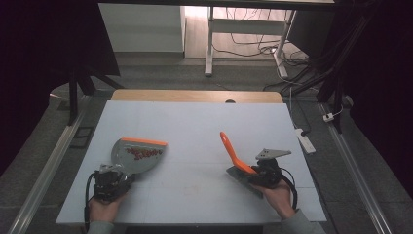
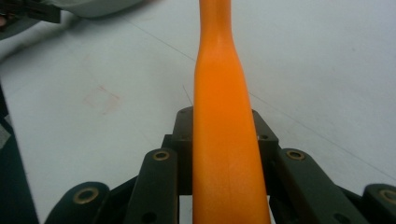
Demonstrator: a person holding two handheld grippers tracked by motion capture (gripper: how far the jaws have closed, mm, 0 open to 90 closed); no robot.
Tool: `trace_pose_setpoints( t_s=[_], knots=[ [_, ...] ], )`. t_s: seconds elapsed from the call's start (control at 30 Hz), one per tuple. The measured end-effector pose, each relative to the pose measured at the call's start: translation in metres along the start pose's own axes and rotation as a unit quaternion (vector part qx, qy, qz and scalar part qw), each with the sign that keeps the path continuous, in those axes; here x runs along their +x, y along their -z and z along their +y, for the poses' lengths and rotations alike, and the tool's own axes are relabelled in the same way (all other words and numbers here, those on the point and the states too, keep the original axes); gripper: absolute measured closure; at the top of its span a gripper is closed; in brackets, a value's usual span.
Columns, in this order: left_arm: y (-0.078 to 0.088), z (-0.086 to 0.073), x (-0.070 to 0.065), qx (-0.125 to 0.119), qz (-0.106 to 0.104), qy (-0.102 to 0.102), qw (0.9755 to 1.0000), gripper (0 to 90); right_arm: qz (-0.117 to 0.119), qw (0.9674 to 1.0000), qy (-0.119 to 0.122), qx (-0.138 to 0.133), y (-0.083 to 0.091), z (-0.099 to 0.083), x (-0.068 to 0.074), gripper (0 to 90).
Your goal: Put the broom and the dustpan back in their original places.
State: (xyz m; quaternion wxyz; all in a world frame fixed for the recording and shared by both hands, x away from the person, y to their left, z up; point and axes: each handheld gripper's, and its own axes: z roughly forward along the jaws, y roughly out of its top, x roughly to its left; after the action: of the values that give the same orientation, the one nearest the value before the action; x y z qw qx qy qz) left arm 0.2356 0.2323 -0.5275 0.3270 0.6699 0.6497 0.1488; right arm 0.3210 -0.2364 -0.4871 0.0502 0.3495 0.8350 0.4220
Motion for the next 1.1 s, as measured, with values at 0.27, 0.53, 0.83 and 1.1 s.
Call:
trace_pose_setpoints(
  t_s=[0.27,0.53,0.83,1.1],
  knots=[
    [-0.005,0.000,-0.003,0.011,0.002,0.001,0.9999,61.7,-0.025,0.9993,-0.017,0.022,-0.007,-0.005,-0.018,70.6],
    [-0.006,-0.002,-0.004,0.013,0.001,0.000,0.9999,61.6,-0.048,0.9983,-0.010,0.031,-0.007,-0.008,-0.030,65.5],
    [-0.006,-0.002,-0.002,0.017,-0.012,0.004,0.9998,60.7,-0.079,0.9959,0.004,0.045,-0.010,-0.010,-0.045,48.4],
    [-0.004,-0.002,-0.002,0.014,-0.017,0.002,0.9998,45.7,-0.086,0.9945,-0.031,0.051,-0.012,-0.012,-0.053,41.3]
  ],
)
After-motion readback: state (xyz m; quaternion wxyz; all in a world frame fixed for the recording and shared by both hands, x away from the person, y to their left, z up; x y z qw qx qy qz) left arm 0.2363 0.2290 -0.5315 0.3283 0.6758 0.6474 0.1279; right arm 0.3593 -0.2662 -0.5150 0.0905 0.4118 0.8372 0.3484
